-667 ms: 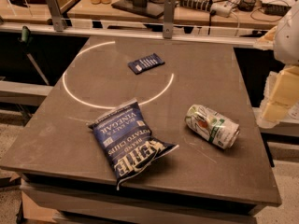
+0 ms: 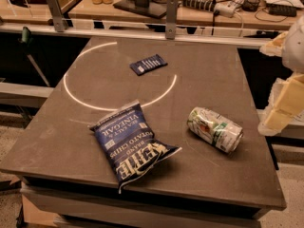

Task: Move 7up can near rxbar blueberry

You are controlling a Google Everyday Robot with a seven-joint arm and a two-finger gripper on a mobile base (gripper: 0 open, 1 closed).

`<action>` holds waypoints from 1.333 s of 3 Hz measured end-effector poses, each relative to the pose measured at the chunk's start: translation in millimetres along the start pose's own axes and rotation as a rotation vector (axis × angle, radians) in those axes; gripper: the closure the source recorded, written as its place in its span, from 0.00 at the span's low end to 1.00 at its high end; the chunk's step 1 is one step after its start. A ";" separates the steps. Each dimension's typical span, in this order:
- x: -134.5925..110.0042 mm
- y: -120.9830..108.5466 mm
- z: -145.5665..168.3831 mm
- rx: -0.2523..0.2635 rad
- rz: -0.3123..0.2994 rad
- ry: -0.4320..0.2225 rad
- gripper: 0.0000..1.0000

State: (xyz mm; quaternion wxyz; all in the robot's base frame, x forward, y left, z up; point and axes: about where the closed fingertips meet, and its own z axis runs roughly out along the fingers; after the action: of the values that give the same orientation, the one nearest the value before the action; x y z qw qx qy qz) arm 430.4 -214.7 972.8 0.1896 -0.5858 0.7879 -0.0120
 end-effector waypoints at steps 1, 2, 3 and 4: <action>-10.2 29.7 7.6 0.020 0.109 -0.156 0.00; -27.9 56.5 29.0 0.042 0.193 -0.273 0.00; -32.1 51.7 38.7 0.069 0.229 -0.311 0.00; -32.0 54.1 37.3 0.093 0.278 -0.313 0.00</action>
Offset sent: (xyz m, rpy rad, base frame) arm -0.0410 0.0808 -0.0609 0.4686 -0.1705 -0.2156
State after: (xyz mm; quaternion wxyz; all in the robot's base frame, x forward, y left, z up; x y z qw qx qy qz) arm 400.1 -160.5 934.2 0.3364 -0.4567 0.8206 0.0693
